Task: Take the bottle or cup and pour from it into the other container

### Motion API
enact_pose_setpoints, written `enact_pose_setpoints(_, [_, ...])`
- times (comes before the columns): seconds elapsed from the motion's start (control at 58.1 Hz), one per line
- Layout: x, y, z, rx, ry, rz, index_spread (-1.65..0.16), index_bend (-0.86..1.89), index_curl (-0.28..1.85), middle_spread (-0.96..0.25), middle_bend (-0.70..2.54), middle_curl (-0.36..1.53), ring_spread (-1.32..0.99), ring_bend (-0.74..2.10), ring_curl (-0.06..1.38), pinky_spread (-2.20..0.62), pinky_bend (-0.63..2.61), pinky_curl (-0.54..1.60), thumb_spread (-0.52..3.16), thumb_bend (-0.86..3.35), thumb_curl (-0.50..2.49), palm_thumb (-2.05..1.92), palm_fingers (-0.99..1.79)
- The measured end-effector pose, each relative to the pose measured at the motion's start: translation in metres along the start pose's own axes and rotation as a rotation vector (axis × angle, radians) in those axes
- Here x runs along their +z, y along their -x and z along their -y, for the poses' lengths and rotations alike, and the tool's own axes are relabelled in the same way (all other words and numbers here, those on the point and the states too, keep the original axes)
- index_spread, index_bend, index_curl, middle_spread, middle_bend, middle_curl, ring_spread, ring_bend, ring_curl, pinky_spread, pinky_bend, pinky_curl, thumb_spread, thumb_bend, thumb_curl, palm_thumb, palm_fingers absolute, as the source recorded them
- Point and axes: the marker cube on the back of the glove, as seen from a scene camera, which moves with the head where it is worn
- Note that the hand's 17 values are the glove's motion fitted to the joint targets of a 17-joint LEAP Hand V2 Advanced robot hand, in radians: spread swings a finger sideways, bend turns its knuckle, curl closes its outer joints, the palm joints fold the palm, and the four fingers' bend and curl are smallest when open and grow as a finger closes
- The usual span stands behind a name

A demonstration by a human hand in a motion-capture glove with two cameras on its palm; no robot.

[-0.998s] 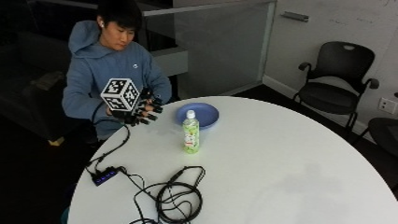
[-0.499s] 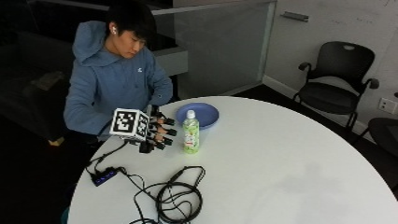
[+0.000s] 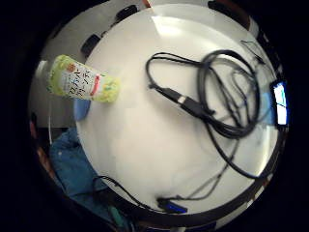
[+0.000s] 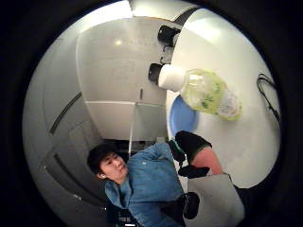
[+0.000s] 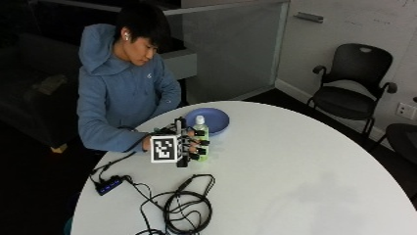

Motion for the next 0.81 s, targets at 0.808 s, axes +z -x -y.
enact_pose_setpoints(0.808, [0.095, -0.010, 0.036, -0.108, -0.040, 0.410, -0.23, 0.16, 0.19, 0.07, 0.44, 0.38, 0.05, 0.61, 0.31, 0.15, 0.57, 0.24, 0.75, 0.00, 0.41, 0.92, 0.66])
